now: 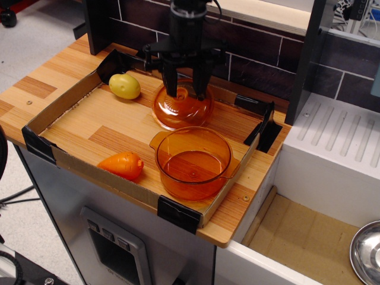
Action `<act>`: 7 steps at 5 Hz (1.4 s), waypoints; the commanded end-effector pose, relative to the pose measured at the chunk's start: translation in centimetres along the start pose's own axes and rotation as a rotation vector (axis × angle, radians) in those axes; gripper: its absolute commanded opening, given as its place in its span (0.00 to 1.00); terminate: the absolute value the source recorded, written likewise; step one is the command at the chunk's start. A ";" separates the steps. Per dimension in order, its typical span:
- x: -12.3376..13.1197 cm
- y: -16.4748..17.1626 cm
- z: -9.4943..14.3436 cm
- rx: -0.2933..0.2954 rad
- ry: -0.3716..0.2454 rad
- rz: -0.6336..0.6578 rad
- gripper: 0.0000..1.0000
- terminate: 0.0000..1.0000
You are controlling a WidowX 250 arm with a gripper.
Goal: Take lid off pot
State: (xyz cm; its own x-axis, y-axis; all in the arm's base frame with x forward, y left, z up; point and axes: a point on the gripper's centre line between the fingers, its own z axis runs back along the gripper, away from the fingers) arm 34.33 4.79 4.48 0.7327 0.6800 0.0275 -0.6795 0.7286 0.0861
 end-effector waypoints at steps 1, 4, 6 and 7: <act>0.1 0.4 1.5 -0.008 -0.028 -0.008 1.00 0.00; -1.9 1.7 8.8 -0.092 -0.009 -0.044 1.00 0.00; -1.9 1.7 8.8 -0.092 -0.009 -0.044 1.00 0.00; -1.9 1.7 8.8 -0.092 -0.009 -0.044 1.00 1.00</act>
